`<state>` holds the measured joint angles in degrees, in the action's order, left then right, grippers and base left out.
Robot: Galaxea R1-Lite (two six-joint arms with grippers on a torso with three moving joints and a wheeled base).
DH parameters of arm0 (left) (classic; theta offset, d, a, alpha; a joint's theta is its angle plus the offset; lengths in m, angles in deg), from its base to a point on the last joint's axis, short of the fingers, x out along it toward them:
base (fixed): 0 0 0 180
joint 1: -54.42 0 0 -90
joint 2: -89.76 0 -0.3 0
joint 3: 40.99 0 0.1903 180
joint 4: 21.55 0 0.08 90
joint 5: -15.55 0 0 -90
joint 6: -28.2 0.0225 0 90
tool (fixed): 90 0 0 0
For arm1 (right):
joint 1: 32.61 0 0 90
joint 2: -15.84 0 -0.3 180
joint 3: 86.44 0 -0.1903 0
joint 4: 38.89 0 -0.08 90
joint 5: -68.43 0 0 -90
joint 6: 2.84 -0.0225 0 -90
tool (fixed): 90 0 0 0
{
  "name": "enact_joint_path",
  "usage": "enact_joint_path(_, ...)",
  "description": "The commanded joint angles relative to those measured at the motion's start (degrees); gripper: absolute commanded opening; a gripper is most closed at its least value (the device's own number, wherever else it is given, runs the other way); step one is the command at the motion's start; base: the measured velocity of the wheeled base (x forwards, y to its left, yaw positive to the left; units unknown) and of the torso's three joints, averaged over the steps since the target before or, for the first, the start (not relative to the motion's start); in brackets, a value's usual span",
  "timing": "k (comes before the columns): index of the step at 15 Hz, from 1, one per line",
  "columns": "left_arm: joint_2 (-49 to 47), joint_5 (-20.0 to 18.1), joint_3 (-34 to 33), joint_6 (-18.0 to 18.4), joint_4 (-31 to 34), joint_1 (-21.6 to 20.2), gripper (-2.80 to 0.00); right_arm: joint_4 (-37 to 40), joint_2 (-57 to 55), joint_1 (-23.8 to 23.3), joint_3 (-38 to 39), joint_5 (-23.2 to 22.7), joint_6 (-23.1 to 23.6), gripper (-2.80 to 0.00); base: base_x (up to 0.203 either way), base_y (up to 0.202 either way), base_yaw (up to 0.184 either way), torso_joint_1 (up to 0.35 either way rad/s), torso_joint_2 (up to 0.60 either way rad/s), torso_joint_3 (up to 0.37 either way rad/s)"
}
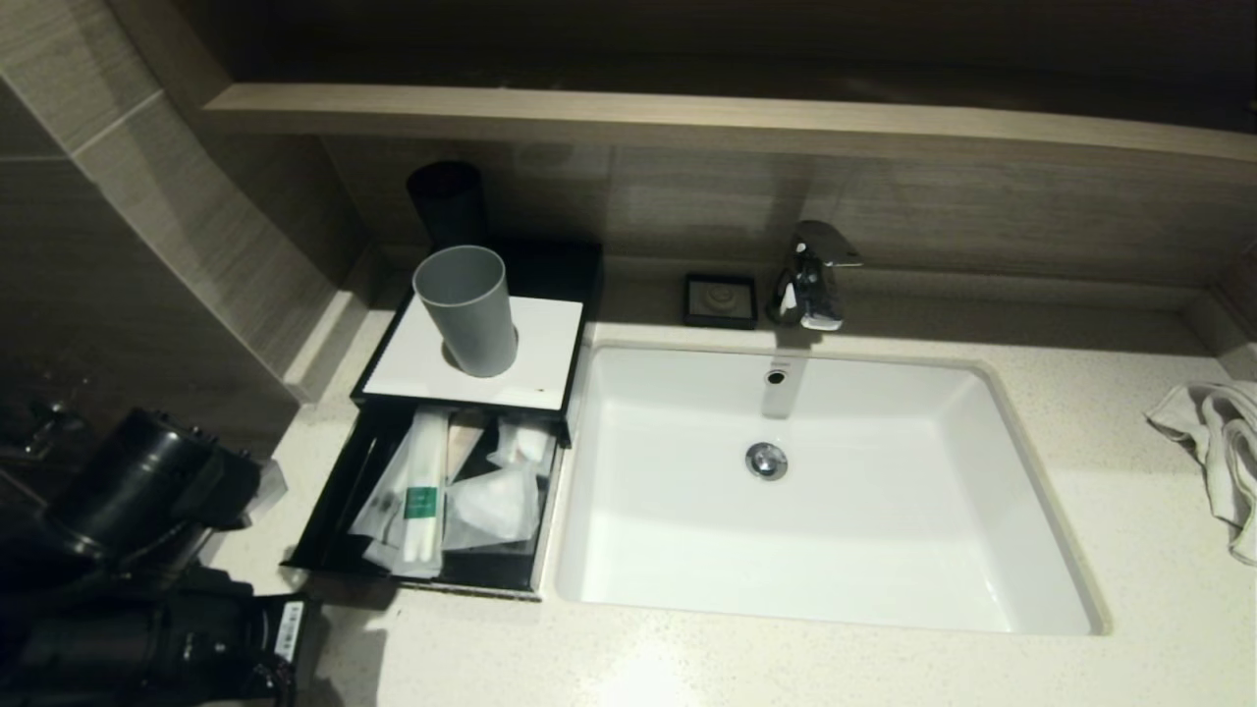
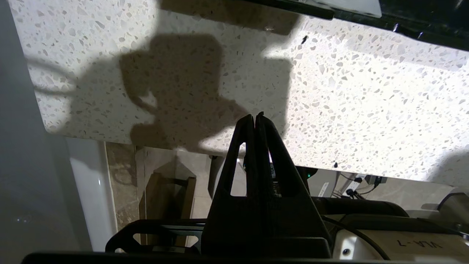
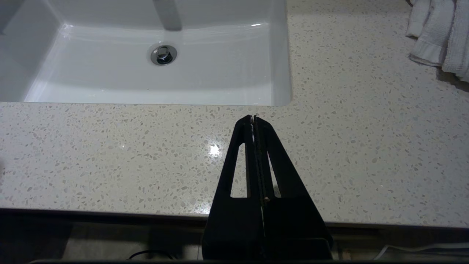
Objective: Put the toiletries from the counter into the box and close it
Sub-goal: Close the drawer
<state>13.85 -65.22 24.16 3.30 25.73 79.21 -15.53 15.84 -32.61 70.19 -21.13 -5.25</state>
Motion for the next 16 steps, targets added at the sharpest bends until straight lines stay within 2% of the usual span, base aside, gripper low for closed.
enact_joint_path(1, -0.6, 0.0, -0.6, -0.1, 0.1, 0.0, -2.8, 0.0, 0.0, -0.1, 0.0, 0.0, 0.0, -2.8, 0.0, 0.0, 0.0, 0.0, 0.0, 0.0)
enact_joint_path(12, -6.5, 0.0, -1.9, -0.2, -7.9, -0.8, -2.8, 0.0, 0.0, 0.0, 0.0, 0.0, 0.0, -2.8, 0.0, 0.0, 0.0, 0.0, 0.0, 0.0)
enact_joint_path(16, -9.1, 0.1, -0.9, -0.2, -12.9, -1.7, -2.8, 0.0, 0.0, 0.0, 0.0, 0.0, 0.0, -2.8, 0.0, 0.0, 0.0, 0.0, 0.0, 0.0)
